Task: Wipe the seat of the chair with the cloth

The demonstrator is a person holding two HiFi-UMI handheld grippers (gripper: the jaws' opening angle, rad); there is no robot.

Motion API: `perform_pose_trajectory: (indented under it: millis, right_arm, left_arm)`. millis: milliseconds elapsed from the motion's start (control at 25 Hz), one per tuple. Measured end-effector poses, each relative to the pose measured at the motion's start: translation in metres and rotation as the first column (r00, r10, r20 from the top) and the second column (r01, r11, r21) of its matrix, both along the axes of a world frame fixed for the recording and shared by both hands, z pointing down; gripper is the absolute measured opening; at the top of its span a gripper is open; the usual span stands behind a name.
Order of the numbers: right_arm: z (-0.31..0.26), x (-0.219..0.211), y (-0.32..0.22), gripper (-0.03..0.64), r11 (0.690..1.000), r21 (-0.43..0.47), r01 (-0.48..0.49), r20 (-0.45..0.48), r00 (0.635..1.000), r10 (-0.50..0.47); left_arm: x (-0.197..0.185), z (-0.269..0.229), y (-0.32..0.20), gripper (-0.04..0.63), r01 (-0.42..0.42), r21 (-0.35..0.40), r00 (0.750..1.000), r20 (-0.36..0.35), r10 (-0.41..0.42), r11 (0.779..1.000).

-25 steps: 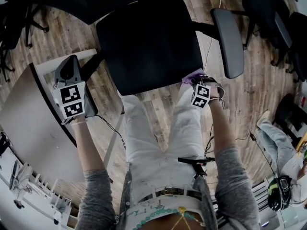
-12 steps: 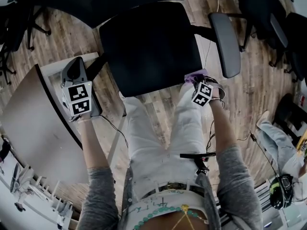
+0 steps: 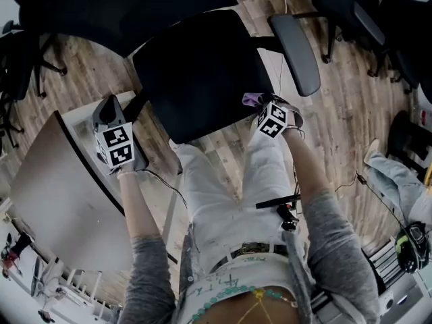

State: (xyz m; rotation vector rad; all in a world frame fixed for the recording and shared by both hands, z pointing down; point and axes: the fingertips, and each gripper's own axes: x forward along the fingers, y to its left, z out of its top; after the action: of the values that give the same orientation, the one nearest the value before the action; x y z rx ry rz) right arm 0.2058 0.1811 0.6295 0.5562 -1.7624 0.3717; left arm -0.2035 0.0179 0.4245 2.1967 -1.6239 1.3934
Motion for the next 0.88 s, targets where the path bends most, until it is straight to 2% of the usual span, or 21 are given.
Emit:
perform_pose_trajectory:
  millis: [200,400,640,760,880]
  right_arm:
    - [-0.03,-0.03,-0.018,0.052,0.999,0.04,-0.004,0.06,0.998,0.001]
    - [-0.063,-0.056,-0.038,0.052,0.995,0.087,-0.047,0.126,0.991,0.036]
    - [-0.097,-0.074,-0.051,0.052,0.992,0.116,-0.05,0.166,0.986,0.03]
    - [-0.115,-0.08,-0.055,0.052,0.989,0.131,-0.068,0.199,0.979,0.041]
    - [-0.131,-0.086,-0.054,0.052,0.986,0.141,-0.093,0.23,0.972,0.058]
  left_arm:
    - [0.001,0.001,0.001,0.0,0.005,-0.008,1.0,0.008,-0.005,1.0]
    - [0.001,0.0,-0.004,0.0,0.002,-0.016,1.0,-0.022,-0.002,1.0]
    - [0.01,0.001,-0.001,0.002,-0.008,-0.024,0.999,0.044,0.009,1.0]
    - [0.023,-0.006,0.003,0.002,-0.021,-0.012,0.999,0.032,0.022,1.0]
    - [0.037,-0.017,0.007,0.002,-0.025,0.003,1.0,-0.011,0.025,1.0]
